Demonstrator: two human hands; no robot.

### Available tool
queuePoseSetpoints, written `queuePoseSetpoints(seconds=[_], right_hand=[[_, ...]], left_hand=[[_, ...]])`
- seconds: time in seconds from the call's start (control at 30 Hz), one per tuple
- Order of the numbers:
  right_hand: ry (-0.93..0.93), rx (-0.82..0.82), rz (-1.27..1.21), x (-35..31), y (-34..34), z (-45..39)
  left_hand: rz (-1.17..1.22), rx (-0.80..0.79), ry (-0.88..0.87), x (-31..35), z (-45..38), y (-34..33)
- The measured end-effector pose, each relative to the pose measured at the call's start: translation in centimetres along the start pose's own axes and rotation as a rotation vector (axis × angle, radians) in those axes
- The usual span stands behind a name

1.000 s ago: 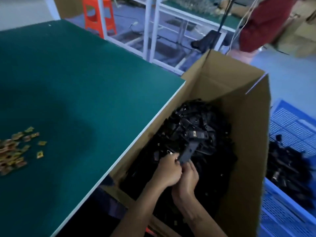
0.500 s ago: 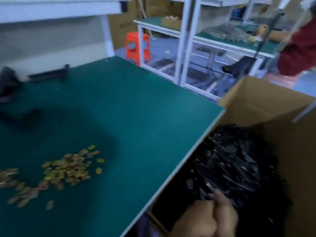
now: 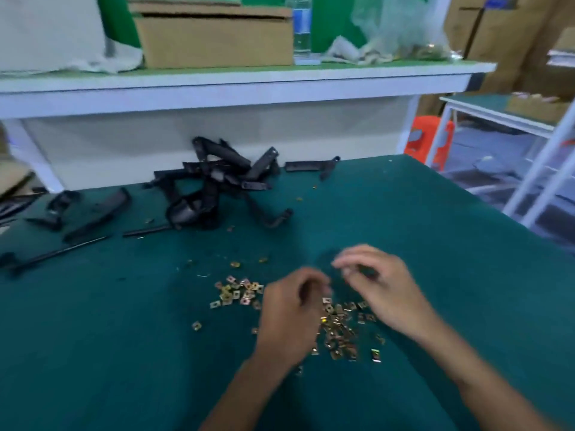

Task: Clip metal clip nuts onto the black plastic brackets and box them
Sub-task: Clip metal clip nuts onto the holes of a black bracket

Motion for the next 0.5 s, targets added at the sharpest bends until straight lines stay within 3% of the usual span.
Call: queuePoseSetpoints(seconds=[0.03, 0.1, 0.17, 0.37, 0.5], right_hand=[[0.042, -0.081, 0.091, -0.1, -1.9, -2.5], [0.038, -0.204, 0.222, 0.8, -5.8, -7.0], [-0.013, -0.288, 0.314, 2.3, -9.4, -10.5], [-0.043, -0.324, 0.596, 4.9, -13.7, -15.4], [0.083, -0.311, 0.995, 4.5, -13.3, -16.2]], left_hand=[[0.035, 0.12, 0.093, -2.3, 0.5, 4.9], [0.047, 0.284, 0.132, -5.9, 0.5, 7.7], [0.067, 0.35, 0.123, -6.9, 0.6, 8.1], [0.219, 0.296, 0.051, -6.8, 0.4, 7.7], [0.283, 0.373, 0.084, -7.3, 0.2, 8.4]])
Point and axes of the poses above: each hand's wrist, its own z-axis away from the middle knuckle, its own y-axis out of the back of the hand, x = y × z, the point moved 5 cm from there along -z, towards the middle knuckle, and after that the axes turned 4 degrees about -z, right-handed, at the moved point
